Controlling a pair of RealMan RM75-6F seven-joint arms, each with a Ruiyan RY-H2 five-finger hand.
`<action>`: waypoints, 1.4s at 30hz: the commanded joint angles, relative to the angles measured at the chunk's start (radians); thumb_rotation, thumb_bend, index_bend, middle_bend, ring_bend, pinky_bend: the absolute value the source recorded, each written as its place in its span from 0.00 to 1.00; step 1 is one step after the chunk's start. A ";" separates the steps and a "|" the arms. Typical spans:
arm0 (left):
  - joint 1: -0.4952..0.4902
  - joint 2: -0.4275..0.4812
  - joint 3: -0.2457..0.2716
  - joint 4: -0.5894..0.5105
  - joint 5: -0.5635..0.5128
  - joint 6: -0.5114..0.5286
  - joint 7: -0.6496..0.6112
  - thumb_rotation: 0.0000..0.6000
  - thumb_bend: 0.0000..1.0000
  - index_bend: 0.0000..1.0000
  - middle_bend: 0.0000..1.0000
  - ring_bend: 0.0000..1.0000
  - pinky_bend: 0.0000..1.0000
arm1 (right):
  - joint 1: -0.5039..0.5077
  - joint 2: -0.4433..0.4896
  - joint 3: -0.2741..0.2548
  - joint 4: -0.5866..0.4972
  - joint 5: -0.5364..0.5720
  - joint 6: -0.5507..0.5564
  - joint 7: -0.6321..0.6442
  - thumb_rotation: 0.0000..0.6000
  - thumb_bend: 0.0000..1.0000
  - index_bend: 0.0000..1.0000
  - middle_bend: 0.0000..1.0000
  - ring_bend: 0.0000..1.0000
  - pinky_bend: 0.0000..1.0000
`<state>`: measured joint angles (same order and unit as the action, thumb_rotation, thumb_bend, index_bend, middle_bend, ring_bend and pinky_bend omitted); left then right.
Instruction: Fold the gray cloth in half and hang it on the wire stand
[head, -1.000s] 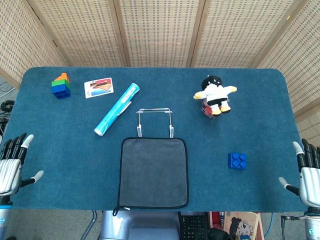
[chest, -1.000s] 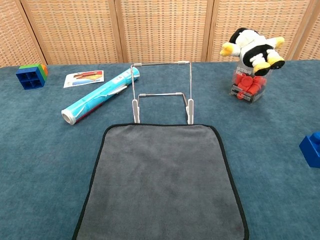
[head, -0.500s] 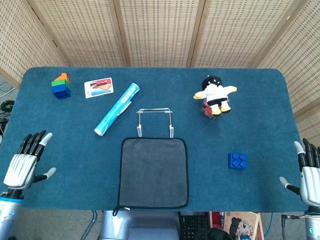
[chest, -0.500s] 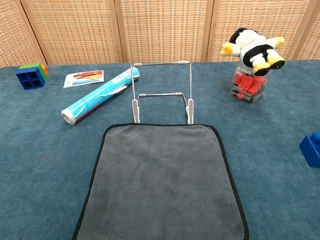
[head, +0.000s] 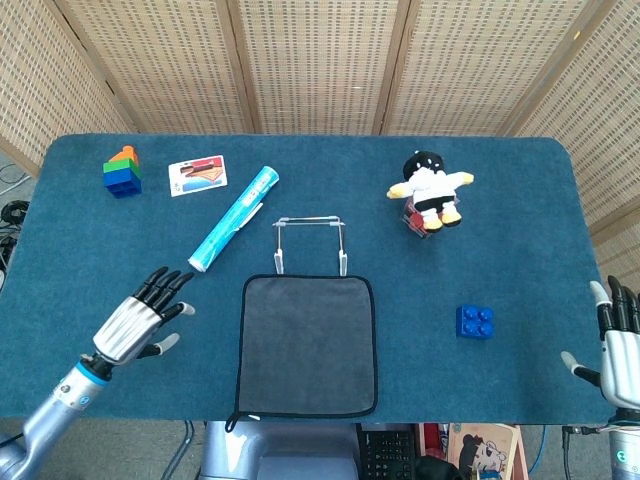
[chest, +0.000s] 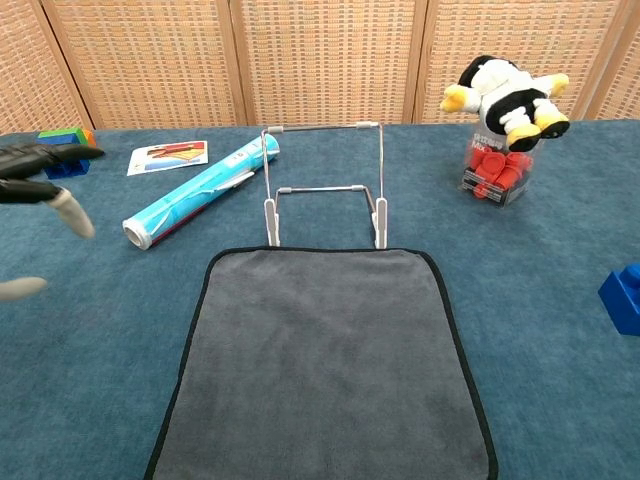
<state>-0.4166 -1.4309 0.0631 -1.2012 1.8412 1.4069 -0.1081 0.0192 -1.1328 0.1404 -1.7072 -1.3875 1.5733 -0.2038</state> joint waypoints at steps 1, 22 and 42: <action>-0.042 -0.080 0.016 0.095 0.037 -0.019 -0.018 1.00 0.29 0.38 0.00 0.00 0.00 | 0.001 -0.002 0.003 0.003 0.006 -0.002 -0.003 1.00 0.00 0.00 0.00 0.00 0.00; -0.095 -0.408 0.065 0.611 0.069 0.048 -0.194 1.00 0.30 0.39 0.00 0.00 0.00 | 0.016 -0.023 0.013 0.017 0.047 -0.025 -0.043 1.00 0.00 0.00 0.00 0.00 0.00; -0.162 -0.534 0.100 0.787 0.053 0.026 -0.206 1.00 0.29 0.40 0.00 0.00 0.00 | 0.017 -0.017 0.024 0.028 0.079 -0.036 -0.024 1.00 0.00 0.00 0.00 0.00 0.00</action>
<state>-0.5761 -1.9621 0.1606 -0.4179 1.8962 1.4336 -0.3121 0.0367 -1.1494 0.1640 -1.6790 -1.3082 1.5373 -0.2273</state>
